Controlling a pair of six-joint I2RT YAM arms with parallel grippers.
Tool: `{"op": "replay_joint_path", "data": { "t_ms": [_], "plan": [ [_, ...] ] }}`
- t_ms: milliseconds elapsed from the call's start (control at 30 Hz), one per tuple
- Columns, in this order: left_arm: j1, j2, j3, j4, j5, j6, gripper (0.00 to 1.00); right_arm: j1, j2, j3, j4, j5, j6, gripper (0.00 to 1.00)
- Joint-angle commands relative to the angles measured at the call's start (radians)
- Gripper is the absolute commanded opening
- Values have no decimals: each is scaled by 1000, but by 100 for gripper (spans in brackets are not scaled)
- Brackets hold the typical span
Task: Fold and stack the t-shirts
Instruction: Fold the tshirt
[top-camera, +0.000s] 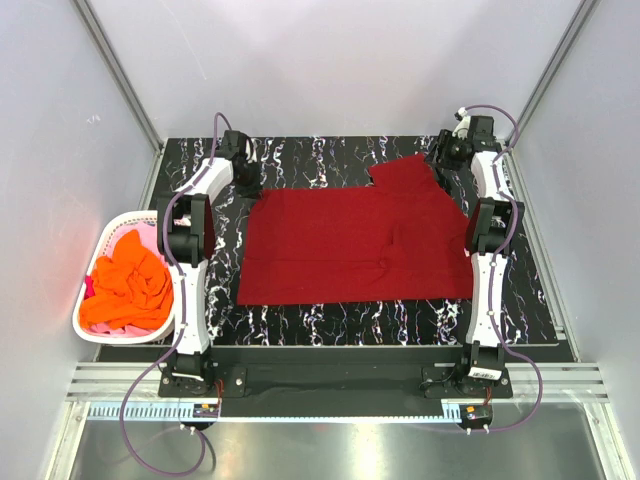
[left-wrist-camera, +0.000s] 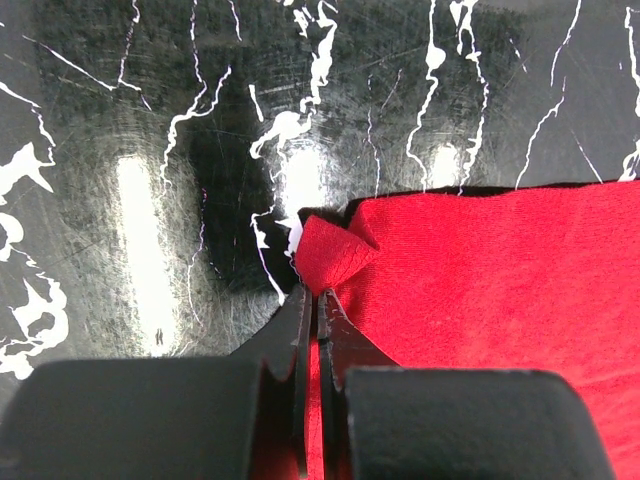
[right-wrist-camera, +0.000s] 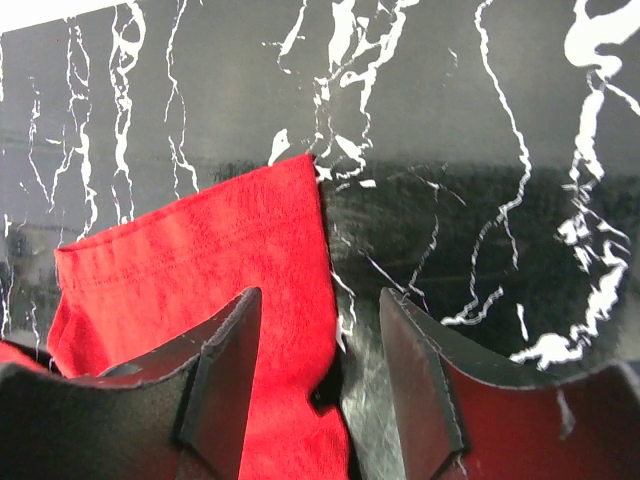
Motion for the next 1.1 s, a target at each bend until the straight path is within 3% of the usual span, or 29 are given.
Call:
{"op": "replay_joint_path", "data": {
  "t_ms": [0, 100, 200, 267, 400, 500, 633, 667, 800, 1067],
  "plan": [
    [4, -17, 48, 1, 29, -10, 0, -4, -120, -22, -14, -10, -22, 59],
    [3, -27, 46, 1, 23, -7, 1, -4, -125, -24, -12, -38, -21, 58],
    [4, -27, 46, 1, 26, -9, 13, -4, -108, -32, -14, -58, -12, 57],
    [4, -23, 45, 1, 29, -9, 13, -3, -97, -42, -14, -79, -2, 56],
    [3, -17, 41, 1, 29, -4, 0, -3, -82, -58, -31, -79, -2, 54],
    [3, -13, 40, 1, 28, 3, 0, -3, -88, -73, -42, -78, -13, 54],
    [4, -25, 42, 3, 31, -10, 0, -3, -91, -62, -42, -130, -13, 37],
    [4, -30, 40, 0, 29, -12, 0, -3, -92, -62, -40, -141, -10, 25],
    [3, -59, 32, 1, 29, -19, 0, -3, -134, -99, -39, -124, 11, 1],
    [3, -161, -55, 3, -18, -21, 0, -4, -296, -214, -23, -6, 31, 0]
  ]
}}
